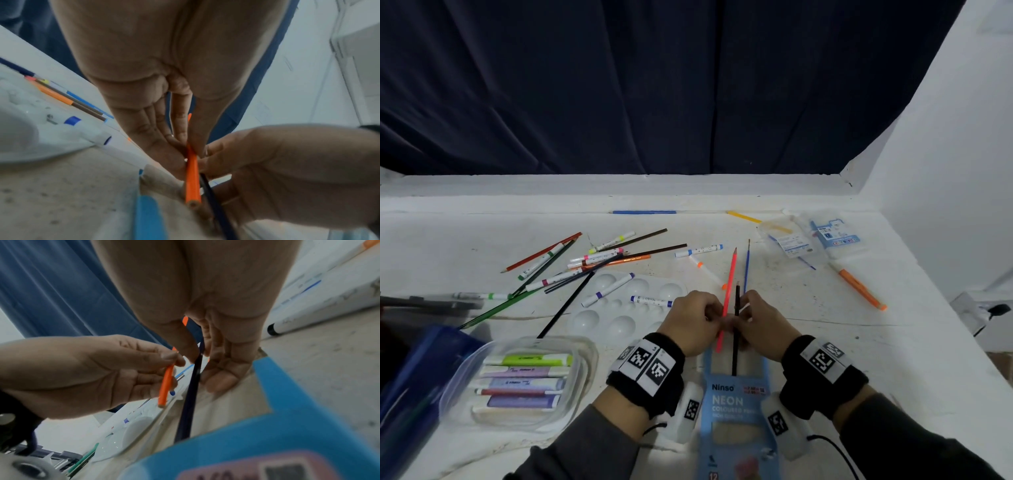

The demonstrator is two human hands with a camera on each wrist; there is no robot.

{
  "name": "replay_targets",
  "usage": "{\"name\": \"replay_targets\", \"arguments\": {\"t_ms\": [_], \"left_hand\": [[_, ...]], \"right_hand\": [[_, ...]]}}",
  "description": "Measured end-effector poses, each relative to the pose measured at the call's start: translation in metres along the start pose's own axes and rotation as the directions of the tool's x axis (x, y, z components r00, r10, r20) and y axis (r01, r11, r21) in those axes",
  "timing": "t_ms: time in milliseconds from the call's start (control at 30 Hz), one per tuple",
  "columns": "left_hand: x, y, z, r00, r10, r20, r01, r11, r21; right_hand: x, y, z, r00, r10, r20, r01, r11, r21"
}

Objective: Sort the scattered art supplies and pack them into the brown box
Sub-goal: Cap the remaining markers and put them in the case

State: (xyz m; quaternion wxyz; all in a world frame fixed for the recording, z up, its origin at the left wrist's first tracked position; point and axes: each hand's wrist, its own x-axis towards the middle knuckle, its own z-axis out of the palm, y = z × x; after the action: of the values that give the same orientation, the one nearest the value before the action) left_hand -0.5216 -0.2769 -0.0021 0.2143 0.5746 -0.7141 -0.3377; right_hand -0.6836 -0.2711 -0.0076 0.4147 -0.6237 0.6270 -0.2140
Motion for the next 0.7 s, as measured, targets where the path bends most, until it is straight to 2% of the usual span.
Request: {"name": "replay_targets", "arguments": {"t_ms": [267, 500, 700], "left_hand": [[0.007, -0.007, 0.007, 0.995, -0.09, 0.045, 0.085, 0.99, 0.117], [0.001, -0.001, 0.001, 0.989, -0.122, 0.079, 0.102, 0.969, 0.223], [-0.015, 0.004, -0.006, 0.975, -0.109, 0.192, 0.011, 0.892, 0.453]], "right_hand": [[0.002, 0.005, 0.007, 0.997, 0.029, -0.065, -0.038, 0.99, -0.139], [0.003, 0.007, 0.006, 0.994, 0.071, -0.083, -0.078, 0.994, -0.081], [0.006, 0.007, 0.005, 0.984, 0.148, -0.096, -0.141, 0.987, 0.076]]}}
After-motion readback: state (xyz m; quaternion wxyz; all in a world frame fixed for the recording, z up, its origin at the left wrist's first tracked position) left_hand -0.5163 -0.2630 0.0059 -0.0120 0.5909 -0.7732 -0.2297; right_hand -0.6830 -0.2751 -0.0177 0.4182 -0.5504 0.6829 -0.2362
